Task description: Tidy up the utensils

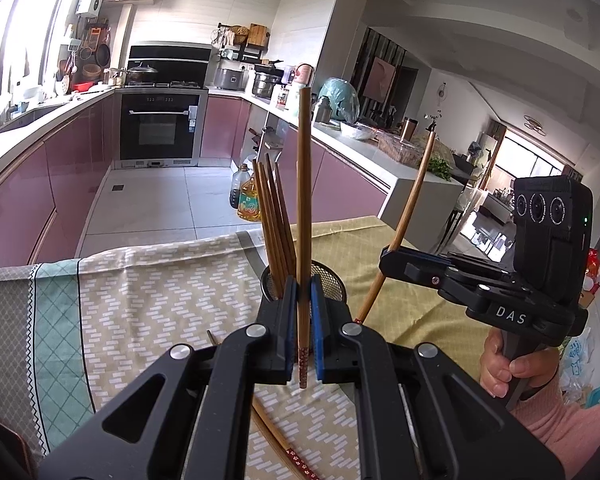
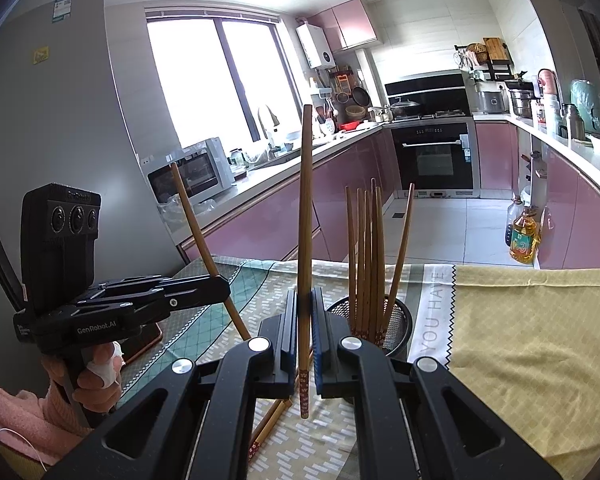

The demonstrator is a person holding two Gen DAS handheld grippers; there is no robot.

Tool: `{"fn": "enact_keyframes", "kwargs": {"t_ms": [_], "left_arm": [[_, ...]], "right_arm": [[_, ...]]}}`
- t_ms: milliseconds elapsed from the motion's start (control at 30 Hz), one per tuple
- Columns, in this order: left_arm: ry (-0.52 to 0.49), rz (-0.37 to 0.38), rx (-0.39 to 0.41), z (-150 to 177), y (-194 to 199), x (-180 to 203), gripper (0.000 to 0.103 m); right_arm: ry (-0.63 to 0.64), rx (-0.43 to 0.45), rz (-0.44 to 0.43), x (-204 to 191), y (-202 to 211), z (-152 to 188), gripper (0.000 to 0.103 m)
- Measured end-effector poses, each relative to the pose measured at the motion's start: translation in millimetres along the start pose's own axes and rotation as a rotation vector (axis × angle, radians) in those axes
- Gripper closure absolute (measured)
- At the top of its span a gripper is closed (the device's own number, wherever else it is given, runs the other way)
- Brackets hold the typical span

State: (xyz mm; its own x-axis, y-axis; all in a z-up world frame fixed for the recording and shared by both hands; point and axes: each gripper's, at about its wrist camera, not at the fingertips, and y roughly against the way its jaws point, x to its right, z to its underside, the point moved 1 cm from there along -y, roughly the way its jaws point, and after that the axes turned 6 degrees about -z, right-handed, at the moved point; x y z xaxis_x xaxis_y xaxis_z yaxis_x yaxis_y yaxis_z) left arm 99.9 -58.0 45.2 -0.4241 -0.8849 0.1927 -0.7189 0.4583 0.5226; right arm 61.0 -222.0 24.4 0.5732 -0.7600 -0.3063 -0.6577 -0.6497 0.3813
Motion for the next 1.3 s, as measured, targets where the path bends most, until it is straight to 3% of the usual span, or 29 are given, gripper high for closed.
{"fn": "enact_keyframes", "kwargs": {"t_ms": [1300], "left_arm": [[-0.015, 0.011, 0.013, -13, -6, 5, 0.096]], "right_arm": [[0.017, 0.019, 0.012, 2, 2, -8, 0.097]]}}
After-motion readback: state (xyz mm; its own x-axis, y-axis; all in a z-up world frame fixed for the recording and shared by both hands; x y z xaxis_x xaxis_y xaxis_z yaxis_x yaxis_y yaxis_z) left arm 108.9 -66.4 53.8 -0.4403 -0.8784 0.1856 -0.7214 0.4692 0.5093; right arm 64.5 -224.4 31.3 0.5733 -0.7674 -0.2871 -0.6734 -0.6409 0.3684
